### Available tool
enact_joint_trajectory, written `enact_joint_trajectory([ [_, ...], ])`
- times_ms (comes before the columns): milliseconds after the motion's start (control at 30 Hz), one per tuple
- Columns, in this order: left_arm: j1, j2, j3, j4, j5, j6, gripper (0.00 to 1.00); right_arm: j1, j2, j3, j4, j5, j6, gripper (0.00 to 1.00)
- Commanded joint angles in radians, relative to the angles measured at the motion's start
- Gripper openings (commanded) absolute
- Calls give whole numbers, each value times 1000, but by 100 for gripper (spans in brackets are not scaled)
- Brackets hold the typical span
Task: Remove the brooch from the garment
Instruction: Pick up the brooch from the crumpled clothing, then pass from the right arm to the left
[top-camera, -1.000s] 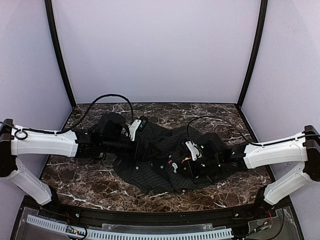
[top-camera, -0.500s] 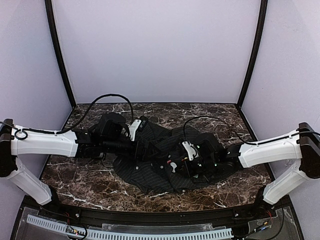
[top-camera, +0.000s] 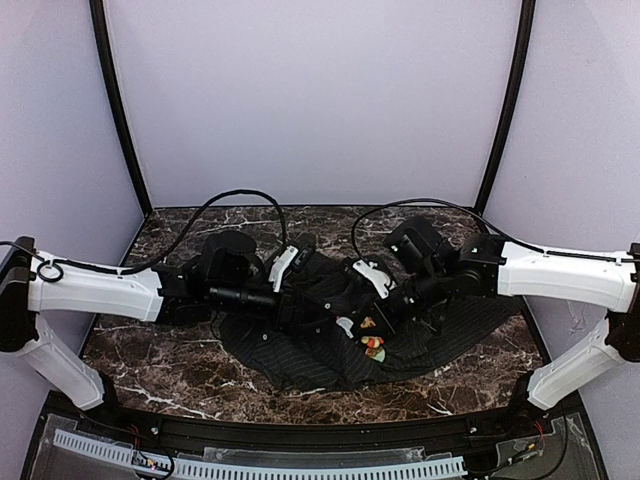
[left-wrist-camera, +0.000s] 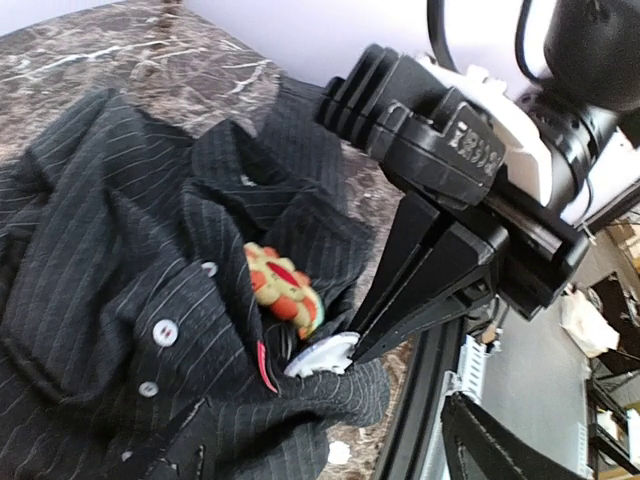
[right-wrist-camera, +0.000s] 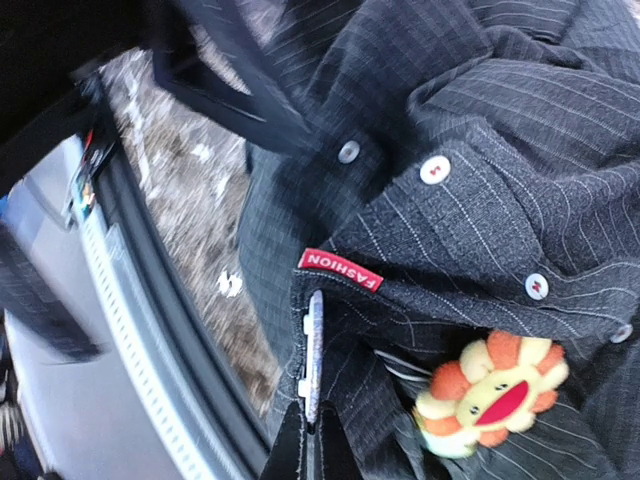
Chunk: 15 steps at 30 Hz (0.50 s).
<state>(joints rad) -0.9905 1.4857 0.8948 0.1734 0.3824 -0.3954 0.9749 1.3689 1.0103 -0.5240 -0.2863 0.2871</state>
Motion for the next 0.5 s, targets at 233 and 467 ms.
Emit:
enact_joint_trajectory([
  [233,-42,56,37,74,115,28,59,7,2,163,-307,-145,-152,0],
  [467,-51,58,8,149,146,-21,53,6,-33,152,-250,-228,-146,0],
])
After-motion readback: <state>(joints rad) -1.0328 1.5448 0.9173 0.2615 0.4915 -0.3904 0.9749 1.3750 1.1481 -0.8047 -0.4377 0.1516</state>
